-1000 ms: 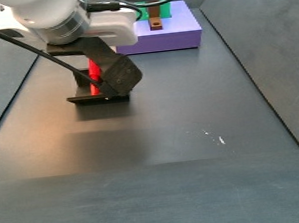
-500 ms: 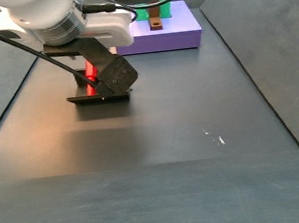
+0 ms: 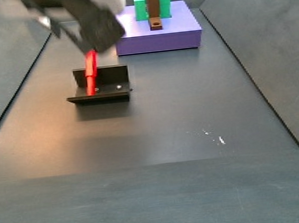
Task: Pick up the red object. Move up. Place the red object on the fixture. Regrasp the red object. Move to above the board. Insert the red object.
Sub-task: Regrasp the red object.
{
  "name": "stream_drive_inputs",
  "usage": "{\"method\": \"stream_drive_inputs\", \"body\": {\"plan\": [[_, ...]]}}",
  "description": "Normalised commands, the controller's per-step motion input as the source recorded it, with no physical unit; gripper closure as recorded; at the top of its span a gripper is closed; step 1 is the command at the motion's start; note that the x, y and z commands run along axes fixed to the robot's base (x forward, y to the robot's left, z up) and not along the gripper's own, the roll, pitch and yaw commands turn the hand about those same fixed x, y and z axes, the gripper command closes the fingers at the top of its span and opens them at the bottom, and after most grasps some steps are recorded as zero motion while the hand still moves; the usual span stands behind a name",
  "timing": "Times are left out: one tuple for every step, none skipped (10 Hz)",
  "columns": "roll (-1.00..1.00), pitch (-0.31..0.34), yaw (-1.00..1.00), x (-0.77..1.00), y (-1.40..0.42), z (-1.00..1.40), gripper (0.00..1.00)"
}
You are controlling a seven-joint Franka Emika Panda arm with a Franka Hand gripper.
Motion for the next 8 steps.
{"method": "stream_drive_inputs", "body": {"plan": [[0.83, -0.391, 0.0, 0.19, -0.1, 0.01, 0.0], [0.79, -0.317, 0.02, 0.0, 0.0, 0.0, 0.0], [0.93, -0.294, 0.03, 0.0, 0.02, -0.08, 0.0], [1.0, -0.126, 0.04, -0.03, 0.16, -0.07, 0.0], [1.0, 0.0, 0.08, -0.04, 0.2, 0.0, 0.0], [1.0, 0.0, 0.13, -0.07, 0.17, -0.03, 0.0], [1.0, 0.0, 0.16, -0.08, 0.16, -0.05, 0.0], [1.0, 0.0, 0.15, -0.05, 0.15, -0.02, 0.0]]}}
